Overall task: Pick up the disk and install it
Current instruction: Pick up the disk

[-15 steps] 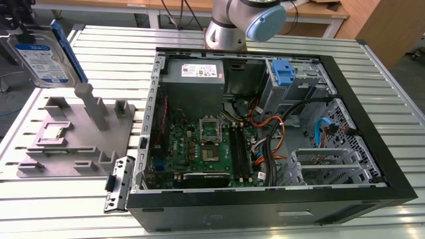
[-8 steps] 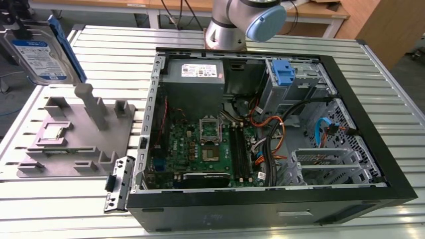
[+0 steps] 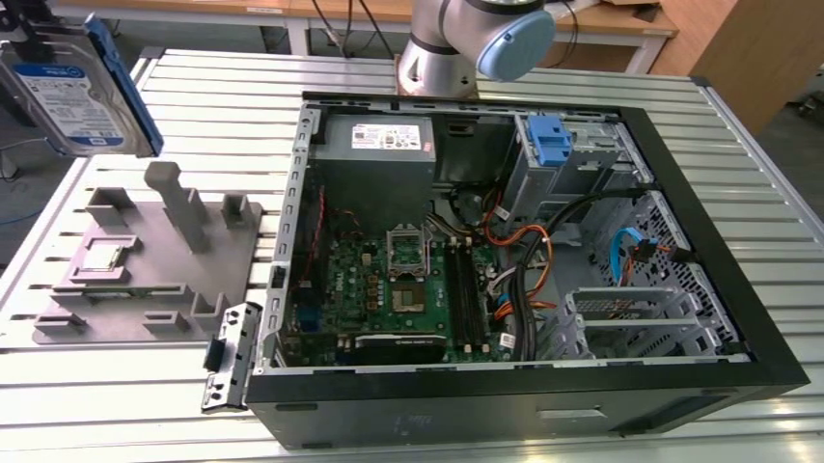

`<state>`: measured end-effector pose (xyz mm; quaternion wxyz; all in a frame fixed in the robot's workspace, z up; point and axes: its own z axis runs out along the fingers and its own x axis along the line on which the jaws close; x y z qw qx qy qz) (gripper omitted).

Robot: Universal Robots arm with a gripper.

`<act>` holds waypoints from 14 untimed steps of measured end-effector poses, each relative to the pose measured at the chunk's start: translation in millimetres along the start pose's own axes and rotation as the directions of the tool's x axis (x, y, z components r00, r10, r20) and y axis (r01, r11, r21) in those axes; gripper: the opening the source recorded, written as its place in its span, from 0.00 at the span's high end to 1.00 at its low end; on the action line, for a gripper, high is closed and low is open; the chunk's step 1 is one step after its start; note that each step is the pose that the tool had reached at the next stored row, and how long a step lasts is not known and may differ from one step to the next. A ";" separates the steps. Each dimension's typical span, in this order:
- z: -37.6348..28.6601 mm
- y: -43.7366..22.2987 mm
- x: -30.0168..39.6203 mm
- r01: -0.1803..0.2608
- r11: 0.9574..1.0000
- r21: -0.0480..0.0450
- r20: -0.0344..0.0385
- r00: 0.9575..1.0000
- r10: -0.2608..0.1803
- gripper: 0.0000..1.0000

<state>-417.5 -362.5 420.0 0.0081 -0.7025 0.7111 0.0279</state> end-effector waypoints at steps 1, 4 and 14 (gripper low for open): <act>-2.0 0.1 -0.1 0.000 1.000 0.000 0.000 1.000 0.000 0.65; -8.6 0.3 -0.4 0.000 1.000 0.000 0.000 1.000 0.000 0.65; -28.3 0.9 -1.4 0.000 1.000 0.000 0.000 1.000 0.000 0.65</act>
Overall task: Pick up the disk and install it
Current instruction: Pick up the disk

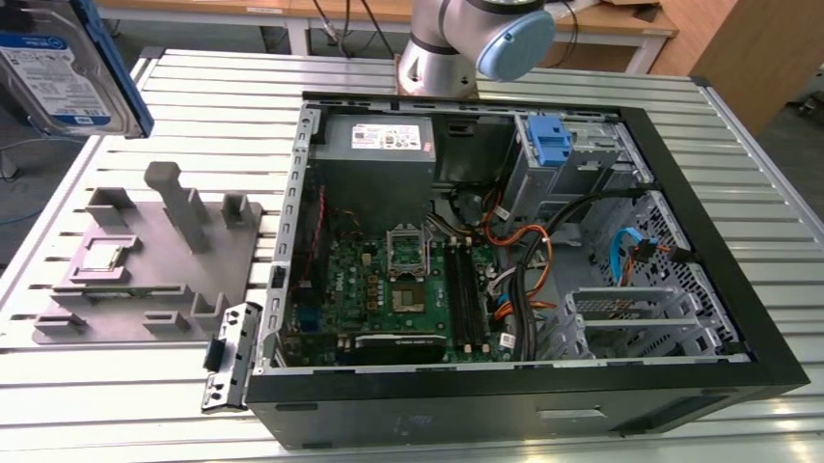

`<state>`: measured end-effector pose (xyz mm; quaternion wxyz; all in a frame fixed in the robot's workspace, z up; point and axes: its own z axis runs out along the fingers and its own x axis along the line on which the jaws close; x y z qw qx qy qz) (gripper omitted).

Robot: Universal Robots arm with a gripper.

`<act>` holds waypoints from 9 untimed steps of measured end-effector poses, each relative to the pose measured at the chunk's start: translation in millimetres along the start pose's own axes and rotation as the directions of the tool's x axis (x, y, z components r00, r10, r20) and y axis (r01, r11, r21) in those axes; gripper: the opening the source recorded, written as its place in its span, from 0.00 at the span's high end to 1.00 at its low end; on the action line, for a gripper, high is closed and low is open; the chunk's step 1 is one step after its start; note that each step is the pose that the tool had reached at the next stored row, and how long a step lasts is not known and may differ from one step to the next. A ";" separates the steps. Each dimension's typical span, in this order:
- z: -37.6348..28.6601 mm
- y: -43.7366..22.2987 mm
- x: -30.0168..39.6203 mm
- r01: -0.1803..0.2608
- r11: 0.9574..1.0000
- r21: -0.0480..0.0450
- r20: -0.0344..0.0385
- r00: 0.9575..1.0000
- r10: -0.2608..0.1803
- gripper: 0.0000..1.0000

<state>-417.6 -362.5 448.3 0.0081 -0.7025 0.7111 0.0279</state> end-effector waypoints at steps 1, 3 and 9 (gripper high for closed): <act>-1.4 0.0 -0.1 0.000 1.000 0.000 0.000 1.000 0.000 0.65; -4.2 0.1 -0.2 0.000 1.000 0.000 0.000 1.000 0.000 0.65; -11.4 0.3 -0.6 0.000 1.000 0.000 0.000 1.000 0.000 0.65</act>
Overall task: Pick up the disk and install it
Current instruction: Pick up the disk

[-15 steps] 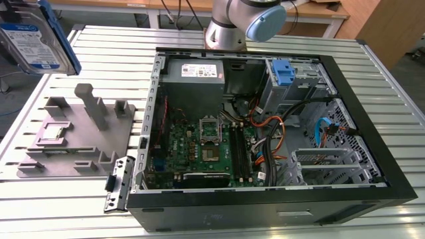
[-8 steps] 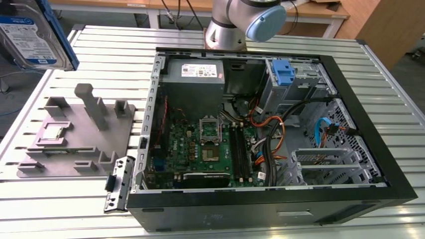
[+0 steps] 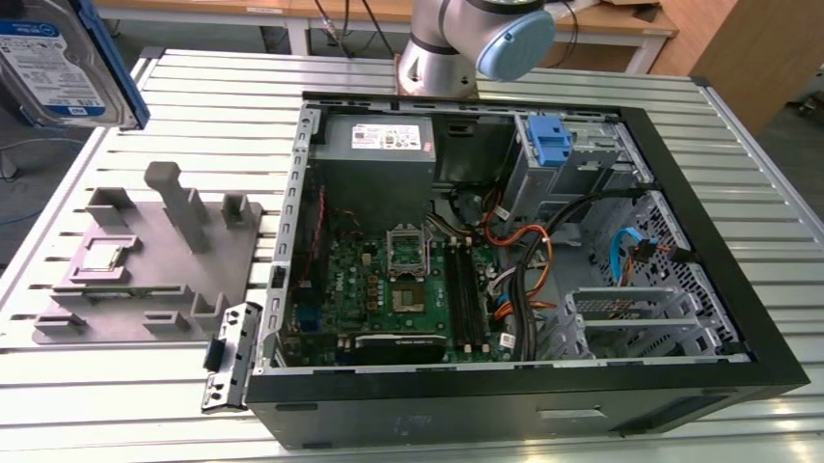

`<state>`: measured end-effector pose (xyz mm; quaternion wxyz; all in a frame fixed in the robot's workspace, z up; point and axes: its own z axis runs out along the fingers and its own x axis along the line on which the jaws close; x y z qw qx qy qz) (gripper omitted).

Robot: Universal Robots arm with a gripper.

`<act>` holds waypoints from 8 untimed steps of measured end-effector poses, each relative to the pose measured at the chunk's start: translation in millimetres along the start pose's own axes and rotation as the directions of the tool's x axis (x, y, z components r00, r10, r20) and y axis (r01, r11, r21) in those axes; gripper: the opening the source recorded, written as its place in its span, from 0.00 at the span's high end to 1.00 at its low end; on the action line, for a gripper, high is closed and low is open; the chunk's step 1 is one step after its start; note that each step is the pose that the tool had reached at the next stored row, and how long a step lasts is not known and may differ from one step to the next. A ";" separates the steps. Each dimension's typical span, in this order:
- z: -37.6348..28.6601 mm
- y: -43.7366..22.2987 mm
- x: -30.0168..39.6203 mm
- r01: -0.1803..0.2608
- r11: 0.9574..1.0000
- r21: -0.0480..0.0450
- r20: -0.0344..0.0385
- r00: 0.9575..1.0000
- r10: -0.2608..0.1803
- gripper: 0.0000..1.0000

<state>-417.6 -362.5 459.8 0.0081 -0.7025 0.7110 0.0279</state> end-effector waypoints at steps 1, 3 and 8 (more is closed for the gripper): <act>-0.9 0.0 0.0 0.000 1.000 0.000 0.000 1.000 0.000 0.65; -3.3 0.1 -0.2 0.000 1.000 0.000 0.000 1.000 0.000 0.65; -11.4 0.3 -0.6 0.000 1.000 0.000 0.000 1.000 0.000 0.65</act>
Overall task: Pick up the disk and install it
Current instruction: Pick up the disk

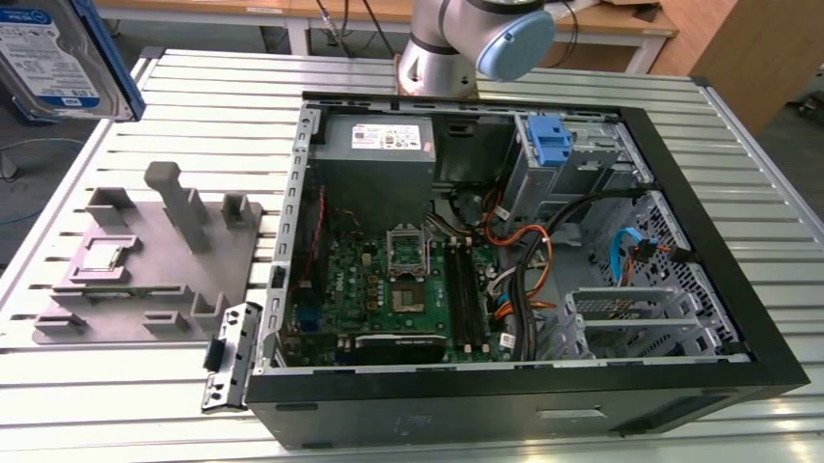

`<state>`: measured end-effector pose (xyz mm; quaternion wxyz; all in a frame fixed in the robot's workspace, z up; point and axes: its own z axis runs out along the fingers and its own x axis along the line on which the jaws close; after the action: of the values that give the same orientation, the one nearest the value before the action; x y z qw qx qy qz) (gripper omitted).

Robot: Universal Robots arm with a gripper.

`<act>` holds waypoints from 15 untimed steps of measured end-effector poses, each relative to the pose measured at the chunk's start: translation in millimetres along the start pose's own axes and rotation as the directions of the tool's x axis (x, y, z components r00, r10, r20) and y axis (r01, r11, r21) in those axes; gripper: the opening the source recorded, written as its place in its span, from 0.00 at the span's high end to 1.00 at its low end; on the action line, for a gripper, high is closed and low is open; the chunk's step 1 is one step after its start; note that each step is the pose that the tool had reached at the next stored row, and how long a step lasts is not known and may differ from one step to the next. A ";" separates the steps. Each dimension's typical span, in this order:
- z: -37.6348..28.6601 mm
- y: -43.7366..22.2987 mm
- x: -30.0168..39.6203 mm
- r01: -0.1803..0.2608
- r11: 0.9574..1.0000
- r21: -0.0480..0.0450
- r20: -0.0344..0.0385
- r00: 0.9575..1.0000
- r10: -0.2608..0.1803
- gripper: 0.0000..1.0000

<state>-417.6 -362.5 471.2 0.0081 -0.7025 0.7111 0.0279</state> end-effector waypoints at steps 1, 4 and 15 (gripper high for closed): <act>-1.8 0.0 -0.1 0.000 1.000 0.000 0.000 1.000 0.000 0.65; -7.5 0.2 -0.4 0.000 1.000 0.000 0.000 1.000 0.000 0.65; -25.0 0.7 -1.3 0.000 1.000 0.000 0.000 1.000 0.000 0.65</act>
<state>-417.5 -362.4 496.2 0.0081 -0.7025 0.7111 0.0280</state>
